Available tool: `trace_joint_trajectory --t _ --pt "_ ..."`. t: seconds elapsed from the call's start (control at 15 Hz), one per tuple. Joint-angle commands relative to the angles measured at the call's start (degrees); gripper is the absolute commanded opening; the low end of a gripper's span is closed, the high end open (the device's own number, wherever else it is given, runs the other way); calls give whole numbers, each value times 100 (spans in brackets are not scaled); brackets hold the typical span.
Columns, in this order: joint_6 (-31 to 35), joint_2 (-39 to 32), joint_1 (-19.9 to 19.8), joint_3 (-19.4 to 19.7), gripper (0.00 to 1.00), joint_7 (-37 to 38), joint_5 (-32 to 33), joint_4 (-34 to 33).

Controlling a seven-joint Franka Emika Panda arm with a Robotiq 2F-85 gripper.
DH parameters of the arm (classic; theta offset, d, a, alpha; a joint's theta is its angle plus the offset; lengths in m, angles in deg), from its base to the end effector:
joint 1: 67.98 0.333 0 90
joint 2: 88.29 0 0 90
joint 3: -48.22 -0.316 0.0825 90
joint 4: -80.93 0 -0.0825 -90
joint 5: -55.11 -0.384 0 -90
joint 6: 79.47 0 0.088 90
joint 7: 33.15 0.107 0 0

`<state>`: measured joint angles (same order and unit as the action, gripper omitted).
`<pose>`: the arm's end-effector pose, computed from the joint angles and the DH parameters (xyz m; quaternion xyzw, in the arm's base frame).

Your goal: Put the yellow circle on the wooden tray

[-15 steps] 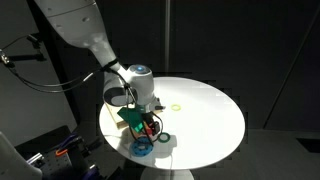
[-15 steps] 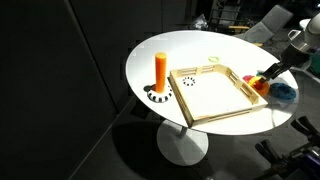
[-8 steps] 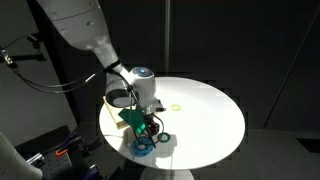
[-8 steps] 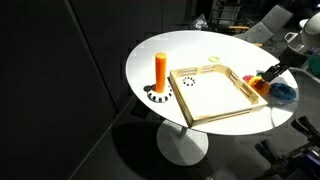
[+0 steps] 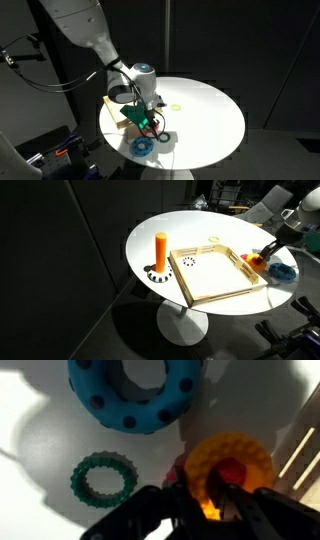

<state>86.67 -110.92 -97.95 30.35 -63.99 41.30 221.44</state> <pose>0.4715 -0.1053 0.1545 -0.9949 -0.0337 -0.0601 0.0743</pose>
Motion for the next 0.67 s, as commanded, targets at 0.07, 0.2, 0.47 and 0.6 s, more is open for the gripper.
trace_joint_trajectory --t 0.07,0.2,0.47,0.6 --pt "-229 235 245 126 8 134 -63 -77" --pt "-245 321 283 81 8 115 -112 -75" --pt "-300 548 378 -40 8 64 -316 -59" --pt "-354 676 492 -67 8 56 -467 -59"
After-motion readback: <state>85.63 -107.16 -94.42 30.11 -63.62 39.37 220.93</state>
